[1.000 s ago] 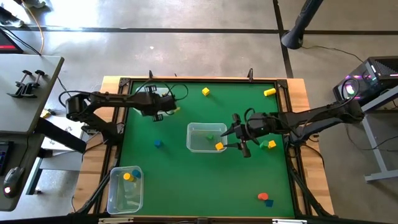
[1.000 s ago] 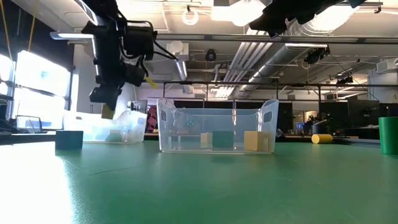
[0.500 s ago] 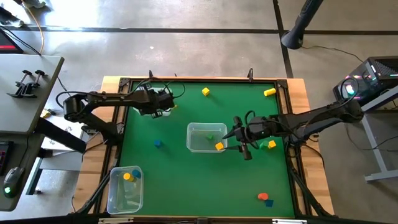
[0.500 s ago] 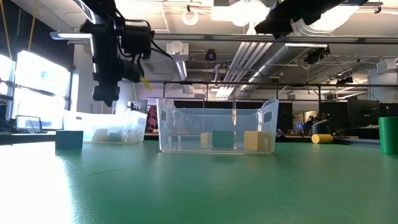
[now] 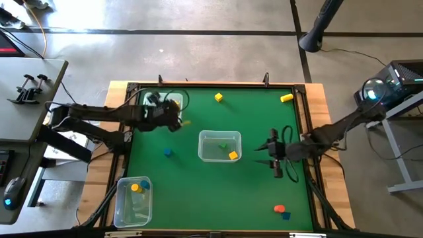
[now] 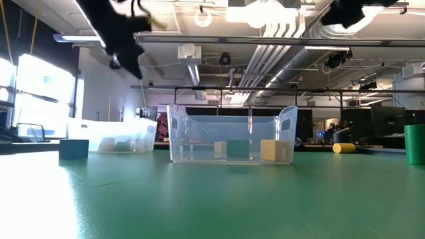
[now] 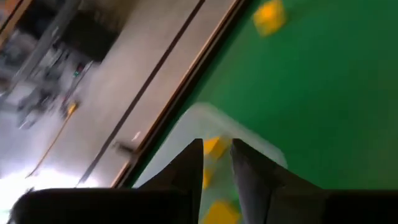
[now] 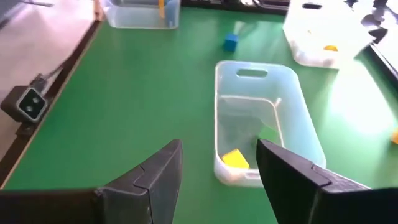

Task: Sort blocks by size
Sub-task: Put the yellow cube block into the middle right transparent bin

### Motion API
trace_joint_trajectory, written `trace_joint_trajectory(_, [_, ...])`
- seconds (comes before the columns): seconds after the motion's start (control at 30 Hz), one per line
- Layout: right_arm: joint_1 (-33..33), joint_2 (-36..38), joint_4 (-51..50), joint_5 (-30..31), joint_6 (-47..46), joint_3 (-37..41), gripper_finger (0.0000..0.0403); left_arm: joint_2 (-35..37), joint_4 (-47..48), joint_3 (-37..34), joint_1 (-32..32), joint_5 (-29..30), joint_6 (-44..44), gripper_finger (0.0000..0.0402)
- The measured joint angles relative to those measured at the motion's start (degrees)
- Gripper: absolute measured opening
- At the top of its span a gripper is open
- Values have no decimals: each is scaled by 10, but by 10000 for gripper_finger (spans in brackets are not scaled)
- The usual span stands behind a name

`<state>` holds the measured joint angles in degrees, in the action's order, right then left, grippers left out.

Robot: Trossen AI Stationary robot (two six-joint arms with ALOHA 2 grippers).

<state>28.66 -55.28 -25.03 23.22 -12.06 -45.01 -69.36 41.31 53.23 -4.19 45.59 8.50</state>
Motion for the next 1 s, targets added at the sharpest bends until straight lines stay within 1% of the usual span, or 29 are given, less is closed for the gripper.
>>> trace_joint_trajectory(0.17, [69,0,-57,100,-89,0,202,-18,-108,0,64,-1,-32,61])
trace_joint_trajectory(0.27, [105,-8,-77,149,-142,4,202,-44,-167,0,90,-1,-47,60])
trace_joint_trajectory(0.33, [125,-11,-77,178,-172,20,202,-71,-201,0,102,-8,-47,60])
trace_joint_trajectory(0.43, [148,-15,-78,201,-236,55,202,-122,-262,0,114,-42,-60,60])
trace_joint_trajectory(0.53, [163,-15,-75,203,-316,93,202,-177,-358,0,125,-57,-104,60])
trace_joint_trajectory(0.63, [171,-15,-79,179,-391,117,202,-215,-483,0,130,-86,-175,60])
trace_joint_trajectory(0.7, [175,-15,-91,152,-433,121,202,-233,-573,0,131,-138,-211,60])
trace_joint_trajectory(0.77, [178,-14,-108,114,-460,119,202,-246,-635,0,131,-204,-237,60])
trace_joint_trajectory(0.87, [179,-14,-161,38,-496,96,202,-255,-694,0,131,-286,-267,60])
trace_joint_trajectory(0.93, [179,-14,-210,-26,-521,78,202,-255,-706,0,135,-309,-271,60])
trace_joint_trajectory(1.0, [178,-14,-260,-88,-536,62,202,-255,-708,0,139,-314,-270,60])
